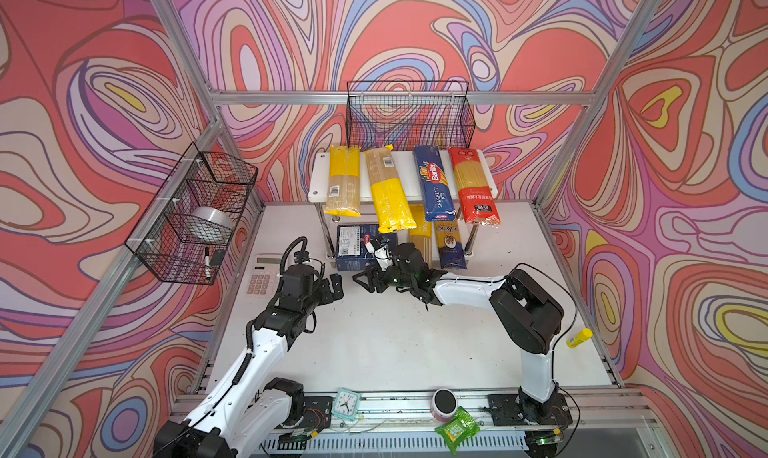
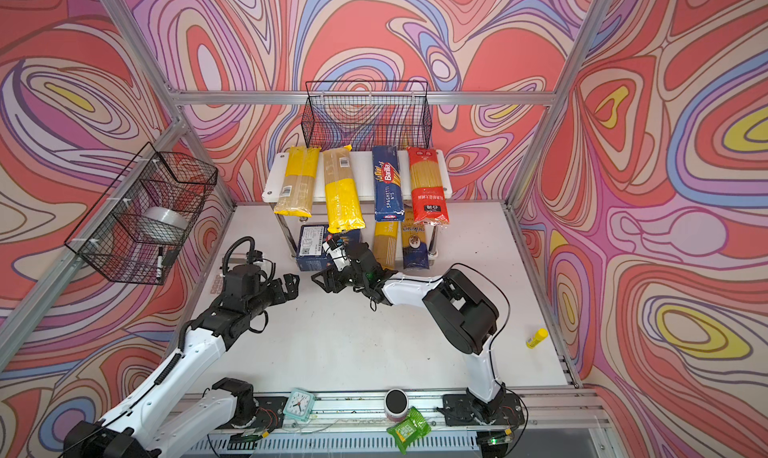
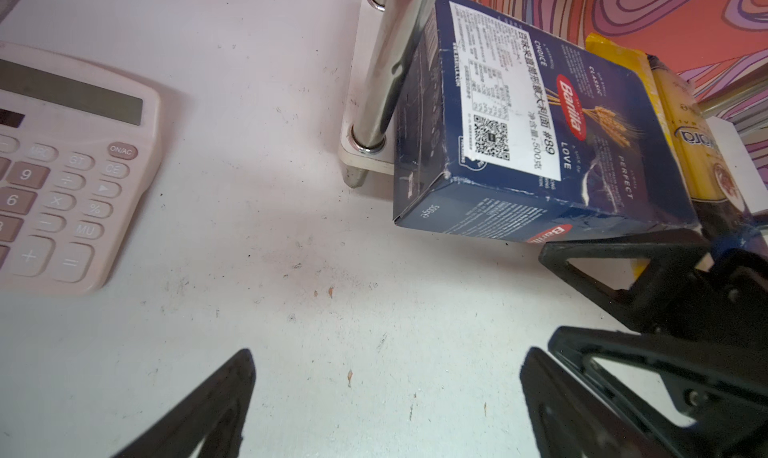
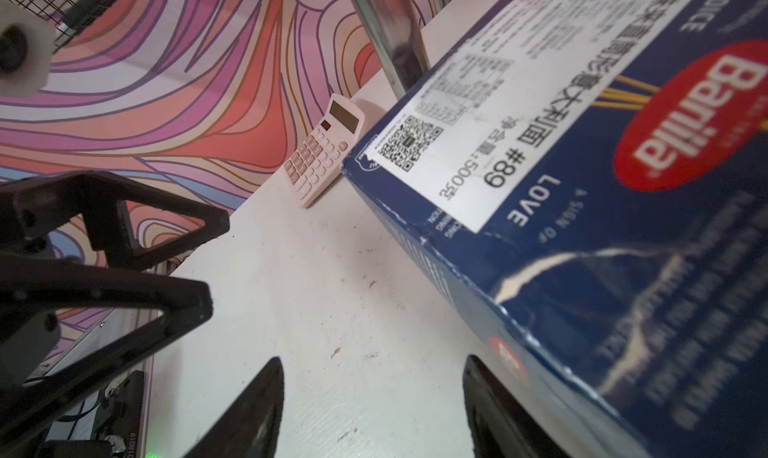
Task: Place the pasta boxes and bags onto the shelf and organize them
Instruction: 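Open both grippers and draw the left gripper back from the box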
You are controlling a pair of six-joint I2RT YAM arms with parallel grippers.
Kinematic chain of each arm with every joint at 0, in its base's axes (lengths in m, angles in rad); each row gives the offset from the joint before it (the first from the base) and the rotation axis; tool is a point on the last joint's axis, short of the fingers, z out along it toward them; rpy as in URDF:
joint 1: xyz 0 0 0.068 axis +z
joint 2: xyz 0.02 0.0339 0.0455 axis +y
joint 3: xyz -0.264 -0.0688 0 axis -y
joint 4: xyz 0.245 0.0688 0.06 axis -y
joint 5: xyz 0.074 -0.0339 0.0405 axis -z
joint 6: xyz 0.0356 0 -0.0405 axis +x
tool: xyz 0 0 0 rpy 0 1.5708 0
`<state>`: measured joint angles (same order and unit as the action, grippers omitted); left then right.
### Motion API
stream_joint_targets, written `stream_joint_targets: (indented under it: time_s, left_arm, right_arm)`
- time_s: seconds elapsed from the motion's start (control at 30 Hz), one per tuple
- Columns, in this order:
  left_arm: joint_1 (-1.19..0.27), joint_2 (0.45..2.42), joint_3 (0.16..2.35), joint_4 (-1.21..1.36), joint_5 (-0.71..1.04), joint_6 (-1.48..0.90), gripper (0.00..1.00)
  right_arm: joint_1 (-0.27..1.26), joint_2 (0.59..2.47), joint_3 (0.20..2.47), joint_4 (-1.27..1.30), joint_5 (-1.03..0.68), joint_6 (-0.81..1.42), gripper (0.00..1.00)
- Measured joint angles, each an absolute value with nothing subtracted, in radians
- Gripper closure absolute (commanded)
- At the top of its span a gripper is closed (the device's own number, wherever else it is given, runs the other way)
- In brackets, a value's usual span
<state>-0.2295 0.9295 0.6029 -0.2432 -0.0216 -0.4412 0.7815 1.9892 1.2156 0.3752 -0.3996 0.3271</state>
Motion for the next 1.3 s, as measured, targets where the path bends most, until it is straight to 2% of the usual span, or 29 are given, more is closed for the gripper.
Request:
stream_joint_targets:
  time_s: [0.6,1.1,1.3]
  left_arm:
    - [-0.226,0.852,0.567,-0.271,-0.055,-0.438,0.00]
    - [-0.223,0.830,0.562,-0.296,-0.080,-0.422,0.00]
    - [-0.223,0.824,0.559,-0.284,-0.110,-0.407,0.00]
  right_arm:
    - [0.783,2.136,1.398,0.390,-0.396,0.326,0.30]
    - [0.720,2.233,1.520,0.363,-0.409,0.349,0.30]
    - [0.717,2.225,1.500,0.361,-0.400,0.345,0.30]
